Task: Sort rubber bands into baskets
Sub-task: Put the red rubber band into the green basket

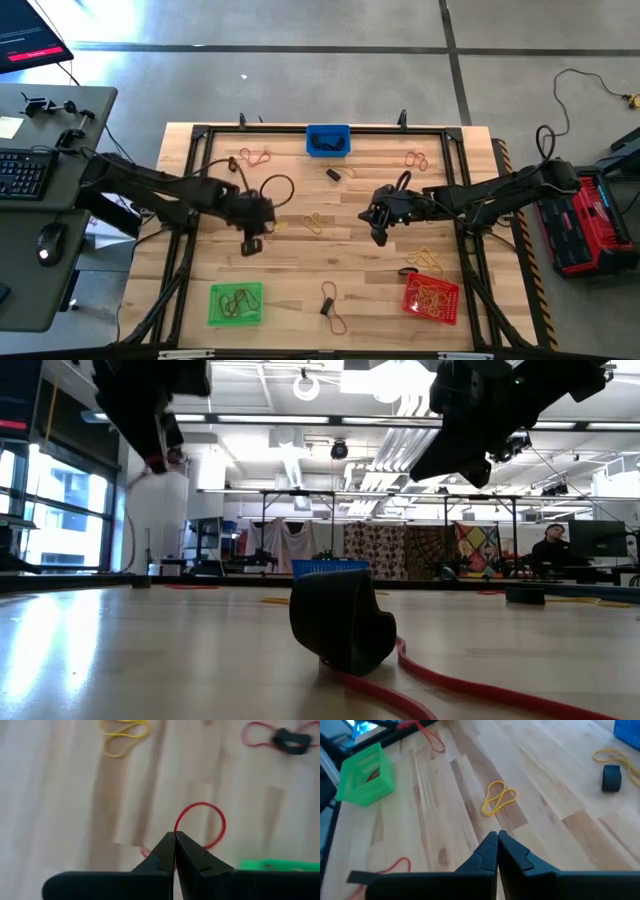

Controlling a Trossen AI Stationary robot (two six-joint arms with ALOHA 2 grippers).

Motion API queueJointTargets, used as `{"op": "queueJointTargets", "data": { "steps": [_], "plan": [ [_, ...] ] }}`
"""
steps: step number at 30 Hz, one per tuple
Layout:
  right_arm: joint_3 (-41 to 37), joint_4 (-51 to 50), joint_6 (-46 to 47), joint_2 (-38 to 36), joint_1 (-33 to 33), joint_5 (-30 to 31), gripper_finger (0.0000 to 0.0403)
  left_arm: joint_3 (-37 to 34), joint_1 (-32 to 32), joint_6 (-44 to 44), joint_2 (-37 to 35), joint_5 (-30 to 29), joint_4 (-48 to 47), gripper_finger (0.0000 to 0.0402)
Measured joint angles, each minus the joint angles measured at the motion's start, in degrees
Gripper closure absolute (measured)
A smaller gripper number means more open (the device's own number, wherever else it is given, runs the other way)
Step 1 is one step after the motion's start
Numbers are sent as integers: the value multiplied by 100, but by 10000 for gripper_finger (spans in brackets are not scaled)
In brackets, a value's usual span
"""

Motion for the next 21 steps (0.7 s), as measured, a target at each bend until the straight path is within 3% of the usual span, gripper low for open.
{"op": "queueJointTargets", "data": {
  "steps": [7,15,21],
  "plan": [
    [0,22,-90,0,12,-5,403,438,-1096,-1323,2,96,-135,401],
    [0,30,540,0,42,-10,403,740,-2517,-2502,0,173,-55,401],
    [0,46,580,0,42,-10,403,738,-3346,-3440,213,-249,-52,401]
  ]
}}
